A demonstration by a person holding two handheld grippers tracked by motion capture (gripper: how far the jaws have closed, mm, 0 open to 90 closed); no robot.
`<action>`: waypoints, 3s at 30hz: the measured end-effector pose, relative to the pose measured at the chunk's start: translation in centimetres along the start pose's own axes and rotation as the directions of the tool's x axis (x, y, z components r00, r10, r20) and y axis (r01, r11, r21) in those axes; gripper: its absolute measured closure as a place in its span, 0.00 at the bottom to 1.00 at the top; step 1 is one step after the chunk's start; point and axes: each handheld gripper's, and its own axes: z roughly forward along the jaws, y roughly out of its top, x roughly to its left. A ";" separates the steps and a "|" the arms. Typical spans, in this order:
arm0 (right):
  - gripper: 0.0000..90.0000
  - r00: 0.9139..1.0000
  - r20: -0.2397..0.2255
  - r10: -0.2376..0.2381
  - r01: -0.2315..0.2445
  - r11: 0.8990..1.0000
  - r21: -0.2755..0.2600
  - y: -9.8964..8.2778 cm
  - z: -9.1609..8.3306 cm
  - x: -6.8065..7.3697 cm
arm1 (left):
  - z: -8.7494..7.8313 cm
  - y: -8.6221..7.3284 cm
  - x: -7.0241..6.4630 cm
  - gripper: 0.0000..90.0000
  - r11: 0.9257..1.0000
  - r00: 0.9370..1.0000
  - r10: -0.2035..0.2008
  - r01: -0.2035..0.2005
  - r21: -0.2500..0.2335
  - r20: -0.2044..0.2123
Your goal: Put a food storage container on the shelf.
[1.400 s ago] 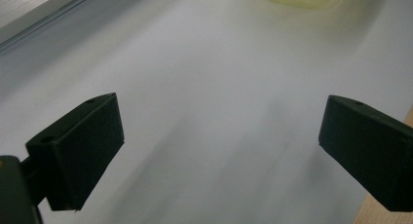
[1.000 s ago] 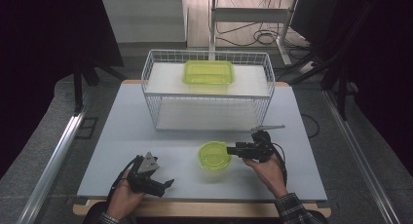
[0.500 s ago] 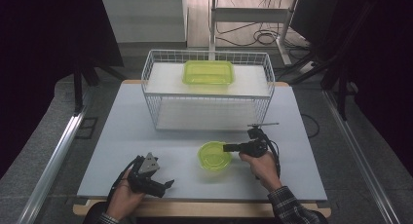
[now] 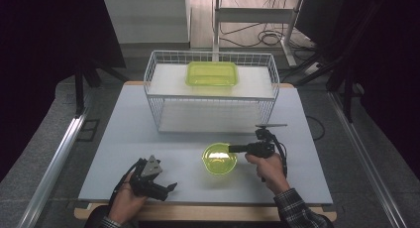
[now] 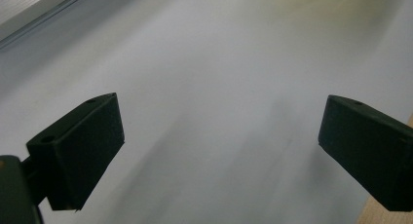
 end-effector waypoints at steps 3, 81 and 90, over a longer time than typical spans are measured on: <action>0.90 1.000 -0.013 -0.004 0.004 1.000 -0.013 0.2 -0.4 0.3 | -0.1 0.0 0.0 0.03 1.000 1.000 -0.006 0.006 -0.003 -0.001; 0.90 0.988 -0.065 -0.139 0.122 0.967 -0.222 11.2 -7.8 11.1 | -0.2 -0.1 0.3 0.03 0.999 0.999 -0.033 0.033 -0.004 -0.003; 0.90 0.986 -0.057 -0.157 0.139 0.960 -0.245 12.9 -8.0 12.6 | -0.2 -0.1 0.4 0.03 0.999 0.999 -0.034 0.034 -0.004 -0.002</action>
